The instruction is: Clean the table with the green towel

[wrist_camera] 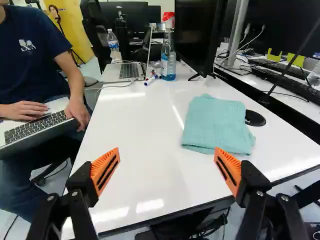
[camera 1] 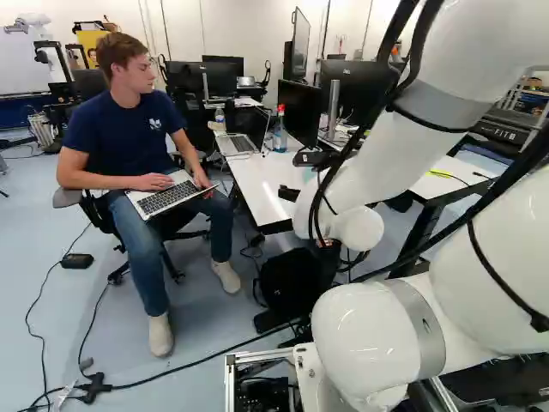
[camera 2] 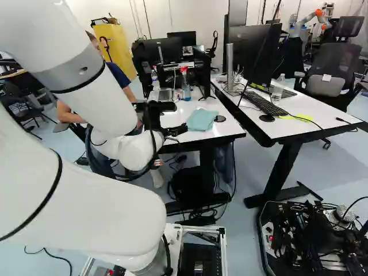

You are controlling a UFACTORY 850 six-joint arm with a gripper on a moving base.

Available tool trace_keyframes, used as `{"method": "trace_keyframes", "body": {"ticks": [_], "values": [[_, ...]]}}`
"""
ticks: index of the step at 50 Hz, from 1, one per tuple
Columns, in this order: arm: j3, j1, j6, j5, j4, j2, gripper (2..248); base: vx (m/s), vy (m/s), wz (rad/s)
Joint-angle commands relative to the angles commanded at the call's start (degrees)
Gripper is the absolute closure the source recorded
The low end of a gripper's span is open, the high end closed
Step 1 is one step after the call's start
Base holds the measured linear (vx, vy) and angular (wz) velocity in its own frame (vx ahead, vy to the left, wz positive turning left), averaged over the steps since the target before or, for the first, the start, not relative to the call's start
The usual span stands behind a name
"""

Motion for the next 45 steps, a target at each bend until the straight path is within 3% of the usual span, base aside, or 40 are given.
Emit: {"method": "trace_keyframes", "body": {"ticks": [45], "values": [[0.4,0.0,0.0,0.6,-0.1,0.1,3,0.0,0.0,0.0]]}}
